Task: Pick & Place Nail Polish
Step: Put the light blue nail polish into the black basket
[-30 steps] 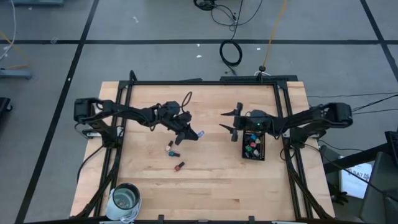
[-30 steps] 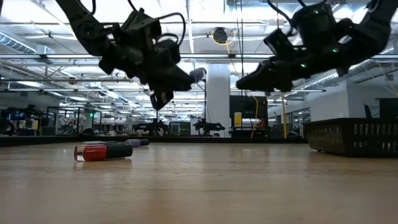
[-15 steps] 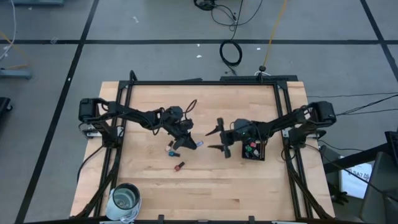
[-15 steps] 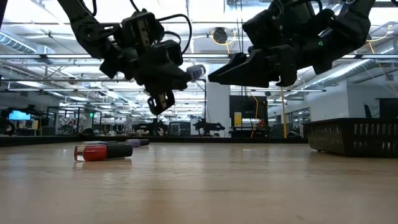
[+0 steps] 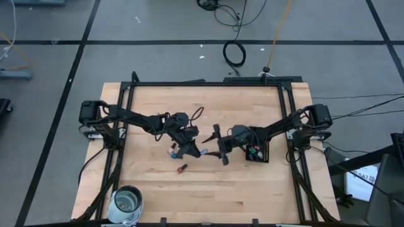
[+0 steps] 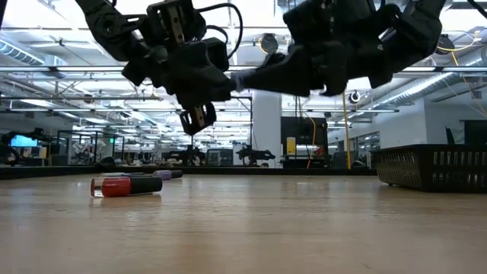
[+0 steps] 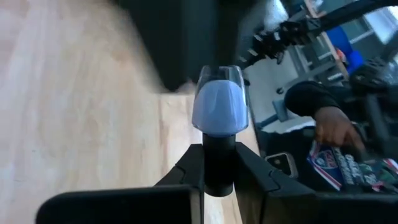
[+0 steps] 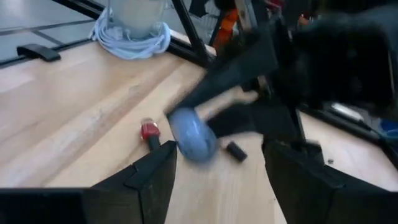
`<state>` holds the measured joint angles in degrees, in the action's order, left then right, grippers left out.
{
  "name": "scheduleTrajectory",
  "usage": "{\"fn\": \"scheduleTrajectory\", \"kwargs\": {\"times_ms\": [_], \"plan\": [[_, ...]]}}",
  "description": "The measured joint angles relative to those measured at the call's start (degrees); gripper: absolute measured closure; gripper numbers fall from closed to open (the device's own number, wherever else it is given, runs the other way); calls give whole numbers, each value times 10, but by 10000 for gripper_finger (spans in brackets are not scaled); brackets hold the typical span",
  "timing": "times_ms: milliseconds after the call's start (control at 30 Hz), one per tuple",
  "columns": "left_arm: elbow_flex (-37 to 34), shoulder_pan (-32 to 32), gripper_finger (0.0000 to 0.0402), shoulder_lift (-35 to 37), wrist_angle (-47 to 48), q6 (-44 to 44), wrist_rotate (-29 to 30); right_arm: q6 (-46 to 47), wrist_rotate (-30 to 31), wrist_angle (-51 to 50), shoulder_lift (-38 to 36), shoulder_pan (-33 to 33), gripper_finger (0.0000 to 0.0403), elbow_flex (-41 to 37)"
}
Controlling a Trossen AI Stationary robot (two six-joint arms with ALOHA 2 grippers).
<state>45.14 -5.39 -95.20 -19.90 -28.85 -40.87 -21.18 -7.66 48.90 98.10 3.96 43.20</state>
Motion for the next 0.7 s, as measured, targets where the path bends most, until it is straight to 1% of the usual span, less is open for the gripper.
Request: {"fn": "scheduleTrajectory", "kwargs": {"times_ms": [167, 333, 467, 567, 700], "plan": [[0, 3, 358, 0, 4, -2, 19, -11, 0, -15, -1, 14, 182, 15], [0, 4, 364, 0, 2, -3, 19, -11, -1, -20, -1, 18, 190, 15], [0, 3, 361, 0, 1, -25, 21, -10, -1, -35, -1, 18, 193, 15], [0, 9, 358, 0, 1, -38, 34, -10, -1, -53, -1, 18, 193, 15], [0, 16, 364, 0, 1, -48, 37, -10, 0, -51, -1, 21, 197, 15]]}}
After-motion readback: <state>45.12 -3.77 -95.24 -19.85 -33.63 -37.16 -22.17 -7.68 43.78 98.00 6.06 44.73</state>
